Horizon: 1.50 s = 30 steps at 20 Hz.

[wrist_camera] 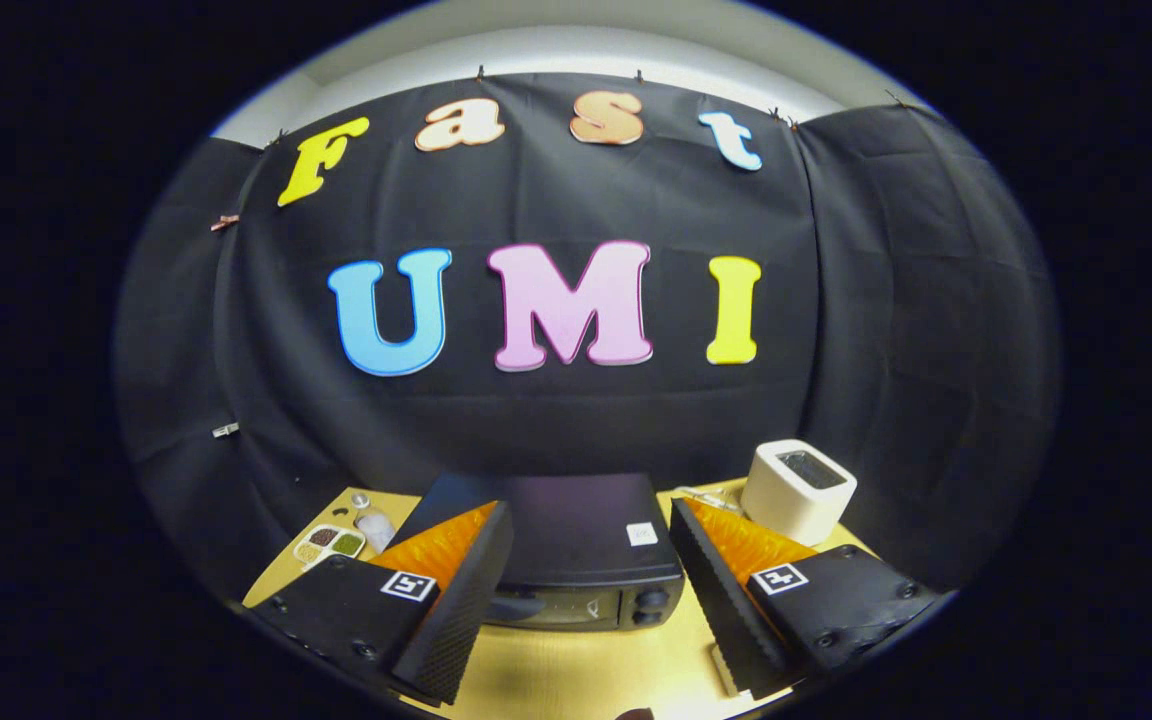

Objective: Open the toaster oven, put the food inside, and close the toaster oven door.

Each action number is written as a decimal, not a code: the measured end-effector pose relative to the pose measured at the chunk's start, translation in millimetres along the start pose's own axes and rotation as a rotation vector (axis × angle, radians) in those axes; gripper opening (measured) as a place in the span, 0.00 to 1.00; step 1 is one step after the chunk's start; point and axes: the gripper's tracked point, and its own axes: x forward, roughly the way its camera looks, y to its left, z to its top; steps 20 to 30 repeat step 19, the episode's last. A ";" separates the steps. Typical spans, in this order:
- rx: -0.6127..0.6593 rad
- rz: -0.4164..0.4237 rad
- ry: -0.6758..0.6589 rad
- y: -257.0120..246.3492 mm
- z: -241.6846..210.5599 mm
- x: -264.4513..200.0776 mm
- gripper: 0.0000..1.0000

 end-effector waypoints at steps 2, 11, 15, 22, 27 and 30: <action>-0.006 0.005 -0.043 -4.0 23.2 -6.0 0.98; 0.017 0.000 -0.157 -31.1 78.9 -34.2 0.98; -0.018 -0.020 -0.162 -48.6 78.1 -36.0 0.98; -0.010 -0.031 -0.158 -59.7 79.6 -36.4 0.98; -0.010 -0.031 -0.158 -59.7 79.6 -36.4 0.98; -0.010 -0.031 -0.158 -59.7 79.6 -36.4 0.98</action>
